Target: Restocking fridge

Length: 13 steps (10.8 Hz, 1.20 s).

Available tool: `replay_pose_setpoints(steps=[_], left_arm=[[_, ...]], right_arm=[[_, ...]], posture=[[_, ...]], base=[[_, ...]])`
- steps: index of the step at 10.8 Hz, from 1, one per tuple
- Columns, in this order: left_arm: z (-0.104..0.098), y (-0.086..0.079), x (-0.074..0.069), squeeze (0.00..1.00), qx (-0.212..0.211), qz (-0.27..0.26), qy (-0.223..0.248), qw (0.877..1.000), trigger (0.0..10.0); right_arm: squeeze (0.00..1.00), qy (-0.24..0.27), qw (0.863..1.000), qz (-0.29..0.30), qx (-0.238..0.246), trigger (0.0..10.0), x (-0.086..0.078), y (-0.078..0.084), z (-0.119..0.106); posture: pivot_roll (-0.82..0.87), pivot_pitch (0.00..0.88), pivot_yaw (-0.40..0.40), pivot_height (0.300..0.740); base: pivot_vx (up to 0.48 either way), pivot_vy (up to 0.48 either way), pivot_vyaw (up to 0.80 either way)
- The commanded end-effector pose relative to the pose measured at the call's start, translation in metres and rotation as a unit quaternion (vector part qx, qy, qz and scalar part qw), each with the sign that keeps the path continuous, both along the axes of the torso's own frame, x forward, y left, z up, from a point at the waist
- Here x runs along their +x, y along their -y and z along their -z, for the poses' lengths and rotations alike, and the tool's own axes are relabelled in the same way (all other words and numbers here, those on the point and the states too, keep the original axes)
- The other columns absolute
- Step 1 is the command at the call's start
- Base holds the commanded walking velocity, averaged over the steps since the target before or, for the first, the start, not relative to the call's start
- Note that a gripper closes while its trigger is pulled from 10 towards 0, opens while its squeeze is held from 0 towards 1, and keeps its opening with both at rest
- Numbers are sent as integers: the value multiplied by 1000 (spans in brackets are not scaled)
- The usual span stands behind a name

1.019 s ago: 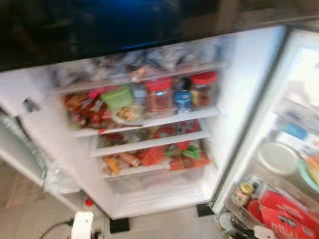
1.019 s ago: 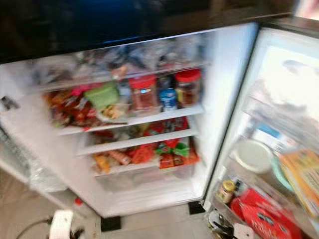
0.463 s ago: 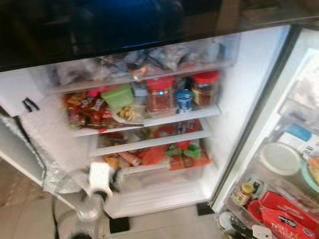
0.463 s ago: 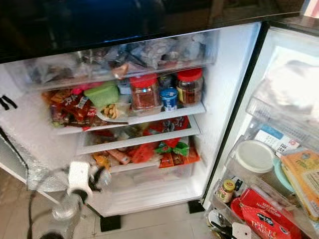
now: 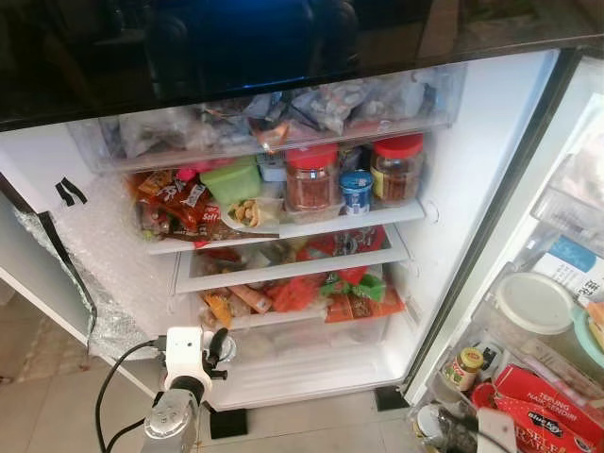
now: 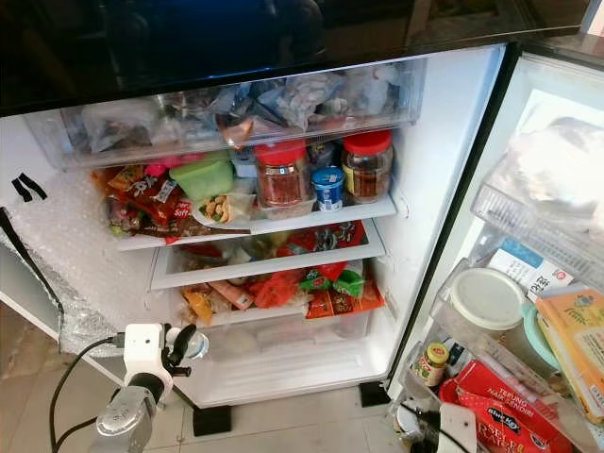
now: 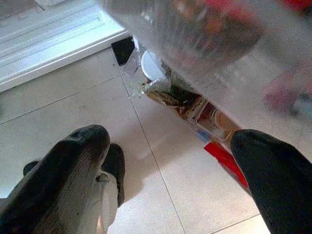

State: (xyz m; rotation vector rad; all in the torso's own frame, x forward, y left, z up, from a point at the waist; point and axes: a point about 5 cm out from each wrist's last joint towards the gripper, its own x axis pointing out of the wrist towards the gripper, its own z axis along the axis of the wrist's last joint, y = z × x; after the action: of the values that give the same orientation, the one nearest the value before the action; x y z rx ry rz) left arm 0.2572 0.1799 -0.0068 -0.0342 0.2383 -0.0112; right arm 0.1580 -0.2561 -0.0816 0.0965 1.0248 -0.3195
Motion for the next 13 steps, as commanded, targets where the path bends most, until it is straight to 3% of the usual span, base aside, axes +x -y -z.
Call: replay_pose_setpoints(steps=[1, 5, 8, 11, 13], left_arm=[[-3, -1, 5, 0, 1, -8, 4, 1000, 10000], [-22, 16, 27, 0, -14, 13, 40, 999, 10000], [-23, 27, 24, 0, -24, 28, 57, 998, 10000], [-28, 27, 24, 0, -39, 26, 72, 996, 10000], [-25, 27, 17, 0, -38, 30, 71, 996, 10000]], right_arm=[[0, 5, 1000, 6, -1, 10000, 3, 4, -2], [0, 29, 999, -17, -17, 10000, 21, 16, -15], [0, 27, 999, -24, -14, 10000, 16, 17, -13], [0, 22, 1000, -14, -15, 10000, 4, 15, -7], [0, 20, 1000, -21, -8, 10000, -2, 13, -5]], posture=[[-156, 31, 46, 740], [-149, 79, 4, 740], [-122, 75, 4, 740], [-126, 53, 30, 740], [-117, 51, 12, 740]], base=[[0, 0, 0], [0, 0, 0], [0, 0, 0], [0, 0, 0], [0, 0, 0]])
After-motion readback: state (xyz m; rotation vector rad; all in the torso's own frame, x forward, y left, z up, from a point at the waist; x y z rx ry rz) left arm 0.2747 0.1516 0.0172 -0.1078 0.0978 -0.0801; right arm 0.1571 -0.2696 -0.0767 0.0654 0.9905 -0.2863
